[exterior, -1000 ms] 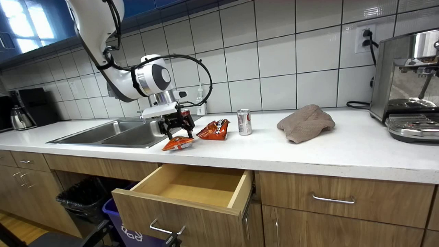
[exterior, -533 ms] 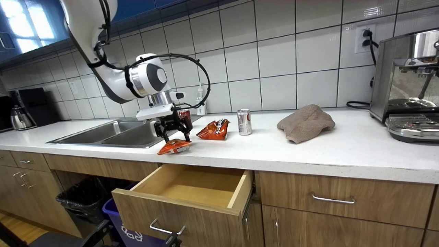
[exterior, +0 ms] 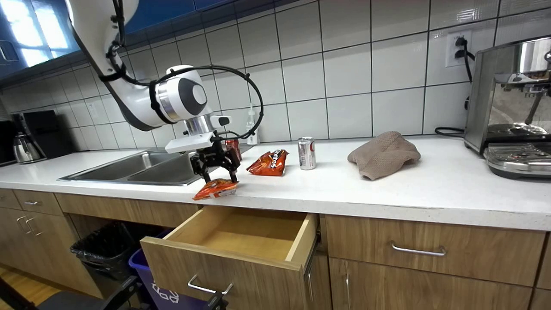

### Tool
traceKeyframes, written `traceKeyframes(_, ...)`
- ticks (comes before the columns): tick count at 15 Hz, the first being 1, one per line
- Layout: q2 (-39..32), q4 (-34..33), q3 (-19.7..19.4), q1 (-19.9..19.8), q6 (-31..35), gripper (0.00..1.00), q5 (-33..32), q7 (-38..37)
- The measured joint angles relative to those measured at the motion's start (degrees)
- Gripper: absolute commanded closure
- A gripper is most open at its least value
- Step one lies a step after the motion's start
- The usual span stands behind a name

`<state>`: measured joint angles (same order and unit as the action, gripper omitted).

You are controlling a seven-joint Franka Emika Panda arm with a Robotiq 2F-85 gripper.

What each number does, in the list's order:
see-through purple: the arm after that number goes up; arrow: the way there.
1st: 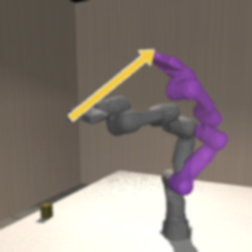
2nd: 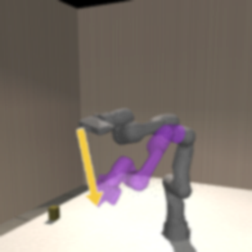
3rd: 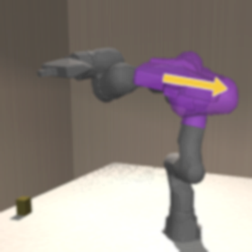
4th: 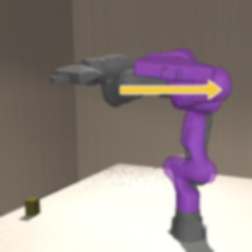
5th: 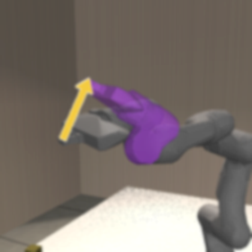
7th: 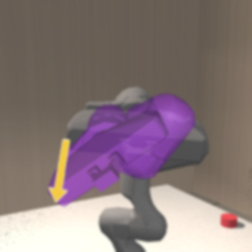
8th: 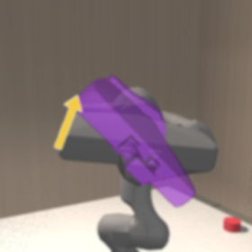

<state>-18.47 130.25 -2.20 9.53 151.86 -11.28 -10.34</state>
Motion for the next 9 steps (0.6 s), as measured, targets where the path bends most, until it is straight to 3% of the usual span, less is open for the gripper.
traceKeyframes(9, 5.5, 7.6, -1.0, -0.4, 1.6, 0.00, 0.0, -2.1)
